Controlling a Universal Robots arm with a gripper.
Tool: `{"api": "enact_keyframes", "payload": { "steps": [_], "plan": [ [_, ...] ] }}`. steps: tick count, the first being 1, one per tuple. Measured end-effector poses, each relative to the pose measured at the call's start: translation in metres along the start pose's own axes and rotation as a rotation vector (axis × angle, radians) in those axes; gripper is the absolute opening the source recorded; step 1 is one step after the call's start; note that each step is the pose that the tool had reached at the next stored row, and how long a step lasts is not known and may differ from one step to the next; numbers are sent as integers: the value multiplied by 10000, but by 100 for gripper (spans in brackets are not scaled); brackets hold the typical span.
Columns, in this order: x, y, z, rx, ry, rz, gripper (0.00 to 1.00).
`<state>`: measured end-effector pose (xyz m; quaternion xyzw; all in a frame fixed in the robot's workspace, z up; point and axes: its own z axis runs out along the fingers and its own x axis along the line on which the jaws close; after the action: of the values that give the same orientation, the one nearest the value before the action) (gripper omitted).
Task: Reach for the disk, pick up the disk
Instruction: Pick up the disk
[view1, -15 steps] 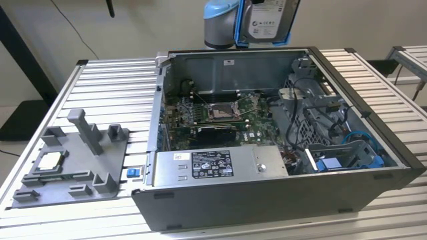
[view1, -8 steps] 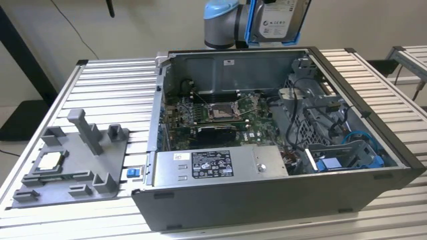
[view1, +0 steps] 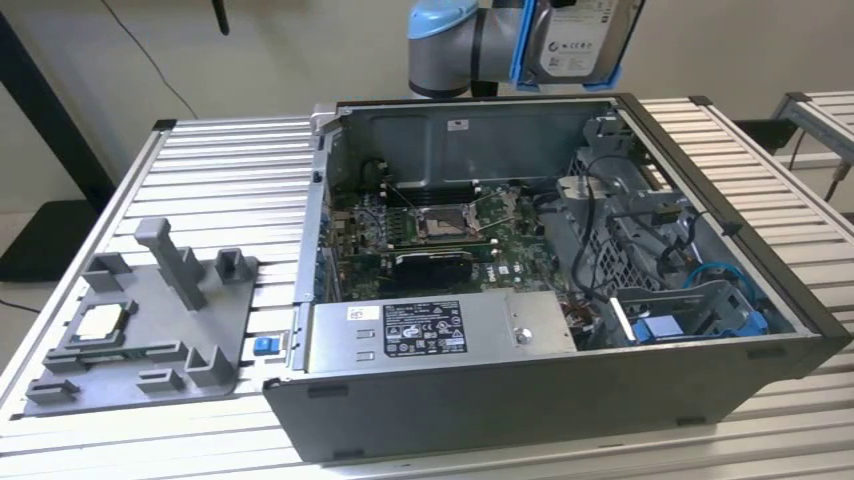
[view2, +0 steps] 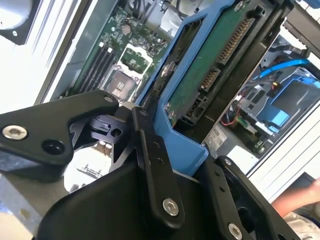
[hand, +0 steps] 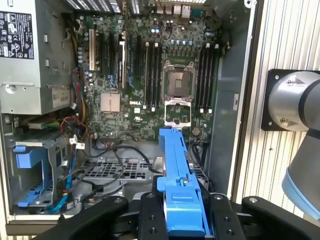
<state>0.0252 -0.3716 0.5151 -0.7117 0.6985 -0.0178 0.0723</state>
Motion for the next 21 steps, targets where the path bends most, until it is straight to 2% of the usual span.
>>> {"api": "enact_keyframes", "payload": {
  "steps": [2, 6, 8, 14, 21],
  "plan": [
    [2, -30, 17, 16, 75, -11, 0],
    [5, -80, 48, 101, 279, -43, 0],
    [7, -106, 68, 137, 346, -55, 0],
    [13, -201, 138, 249, 368, -65, 0],
    [16, -273, 155, 256, 369, -66, 0]
  ]
}}
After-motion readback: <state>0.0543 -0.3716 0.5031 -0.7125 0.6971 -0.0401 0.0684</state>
